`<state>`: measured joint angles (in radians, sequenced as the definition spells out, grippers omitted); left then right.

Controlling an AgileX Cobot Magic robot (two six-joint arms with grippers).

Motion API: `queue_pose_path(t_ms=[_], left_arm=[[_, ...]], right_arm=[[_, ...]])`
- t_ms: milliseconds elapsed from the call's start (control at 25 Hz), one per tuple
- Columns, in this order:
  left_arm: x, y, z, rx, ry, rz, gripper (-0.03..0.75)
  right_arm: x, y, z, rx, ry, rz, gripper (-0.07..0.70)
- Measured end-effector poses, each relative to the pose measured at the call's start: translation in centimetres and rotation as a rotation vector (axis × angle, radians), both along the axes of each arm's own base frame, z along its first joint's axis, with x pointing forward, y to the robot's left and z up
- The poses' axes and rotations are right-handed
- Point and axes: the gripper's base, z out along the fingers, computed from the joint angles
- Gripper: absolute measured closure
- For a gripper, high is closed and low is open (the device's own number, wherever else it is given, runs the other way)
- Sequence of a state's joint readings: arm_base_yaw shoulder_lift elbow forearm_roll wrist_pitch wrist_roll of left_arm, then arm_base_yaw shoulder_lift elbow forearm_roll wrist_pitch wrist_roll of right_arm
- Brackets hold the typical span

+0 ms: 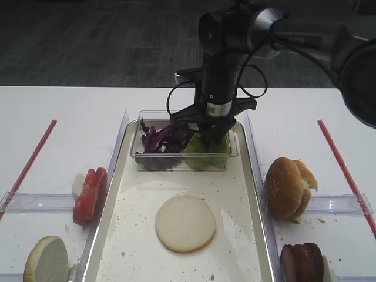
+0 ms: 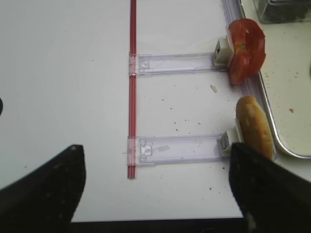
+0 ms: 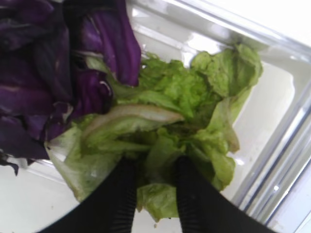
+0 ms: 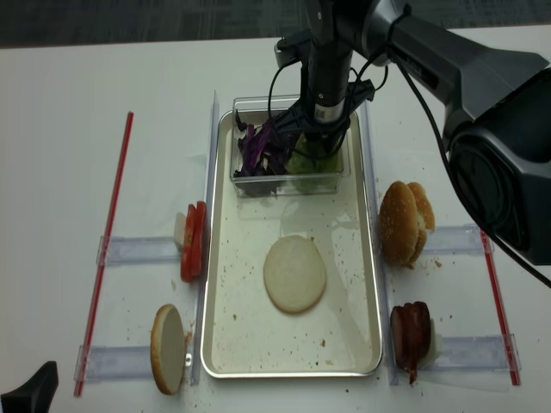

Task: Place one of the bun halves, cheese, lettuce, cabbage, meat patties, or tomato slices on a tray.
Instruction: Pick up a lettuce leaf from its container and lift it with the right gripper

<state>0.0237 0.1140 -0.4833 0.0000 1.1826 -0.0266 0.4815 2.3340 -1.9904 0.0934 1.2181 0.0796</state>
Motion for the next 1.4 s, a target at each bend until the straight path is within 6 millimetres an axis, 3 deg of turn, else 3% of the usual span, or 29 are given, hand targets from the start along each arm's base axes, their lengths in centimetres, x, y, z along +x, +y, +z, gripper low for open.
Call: queue_pose_path(t_ms=[120,240,560,920,1400], left_arm=[[0.0,0.0,0.0,0.000,0.000,0.000,0.160],[0.0,0.0,0.0,0.000,0.000,0.000,0.161],[0.0,0.0,0.0,0.000,0.000,0.000,0.161],[0.0,0.0,0.0,0.000,0.000,0.000,0.161],[0.0,0.0,0.0,0.000,0.000,0.000,0.161]], right_arm=[[0.0,0.0,0.0,-0.002,-0.001,-0.001,0.535],[0.0,-0.1,0.0,-0.007,-0.003,-0.001,0.578],[0.2,0.0,0.3,-0.006,-0.013,0.000,0.584],[0.6,0.3,5.6,0.069,-0.139,-0.010,0.585],[-0.1,0.4,7.9,0.126,-0.147,-0.022,0.586]])
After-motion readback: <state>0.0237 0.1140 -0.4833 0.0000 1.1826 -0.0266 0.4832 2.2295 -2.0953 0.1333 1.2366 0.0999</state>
